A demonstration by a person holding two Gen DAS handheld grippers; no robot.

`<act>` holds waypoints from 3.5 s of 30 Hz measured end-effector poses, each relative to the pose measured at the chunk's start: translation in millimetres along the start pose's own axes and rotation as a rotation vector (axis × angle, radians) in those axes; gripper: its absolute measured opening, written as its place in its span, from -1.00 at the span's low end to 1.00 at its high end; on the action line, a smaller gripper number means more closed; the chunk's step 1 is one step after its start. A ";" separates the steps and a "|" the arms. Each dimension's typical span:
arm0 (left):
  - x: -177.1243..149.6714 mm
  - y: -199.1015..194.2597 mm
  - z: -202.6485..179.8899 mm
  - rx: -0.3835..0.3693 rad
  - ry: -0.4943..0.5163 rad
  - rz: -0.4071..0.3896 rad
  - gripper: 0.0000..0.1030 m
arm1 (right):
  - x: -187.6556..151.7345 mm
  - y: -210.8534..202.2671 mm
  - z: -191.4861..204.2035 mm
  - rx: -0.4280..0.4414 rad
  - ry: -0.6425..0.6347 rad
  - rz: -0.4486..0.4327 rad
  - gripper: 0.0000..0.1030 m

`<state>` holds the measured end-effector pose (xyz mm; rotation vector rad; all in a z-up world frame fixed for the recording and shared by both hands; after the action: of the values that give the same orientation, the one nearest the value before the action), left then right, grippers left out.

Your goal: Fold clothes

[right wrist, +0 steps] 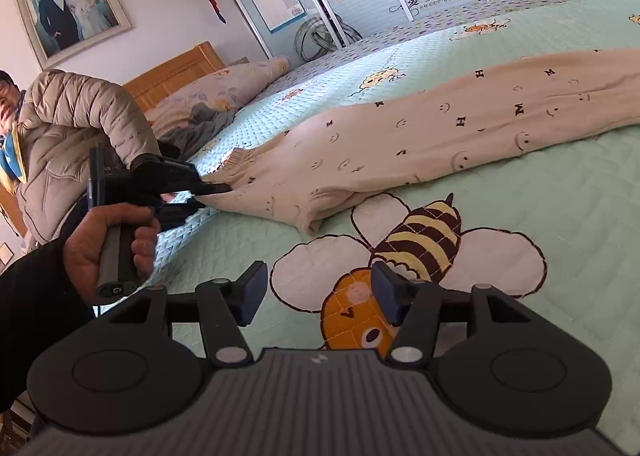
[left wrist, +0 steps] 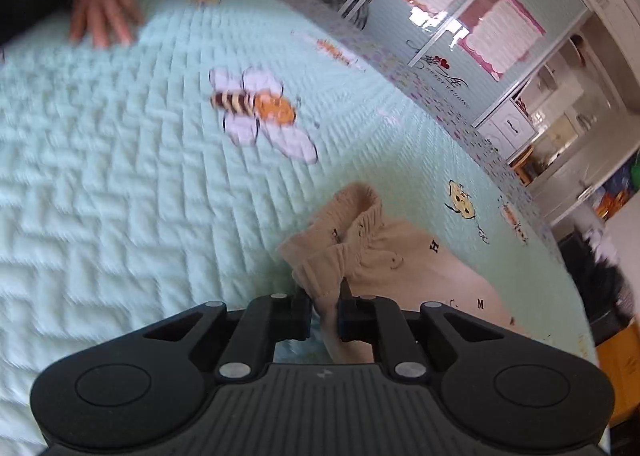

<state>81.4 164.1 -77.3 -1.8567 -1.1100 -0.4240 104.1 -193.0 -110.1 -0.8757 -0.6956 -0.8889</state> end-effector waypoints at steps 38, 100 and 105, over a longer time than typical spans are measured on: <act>-51.8 35.3 -208.3 -0.400 0.552 0.082 0.14 | 125.6 -16.1 -104.8 -0.219 -0.063 -0.185 0.36; -236.2 -72.5 -295.1 -0.590 0.800 -0.279 0.79 | 182.3 37.9 -251.6 -0.220 -0.638 0.208 -0.36; -236.2 -70.3 -292.8 -0.575 0.779 -0.249 0.82 | 185.9 45.6 -255.5 -0.171 -0.641 0.254 -0.36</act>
<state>-60.6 -189.5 -41.0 -1.7368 -0.6985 -1.5878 269.8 -465.6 -96.6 -1.3932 -1.0375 -0.4337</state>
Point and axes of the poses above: each gripper's, at about its wrist camera, not at the fingertips, and y roughly the way its jaws point, z to its left, x to its top, the point moved 7 cm from there along y, roughly the way its jaws point, and after that the axes turned 7 degrees about -z, right-handed, at the moved point
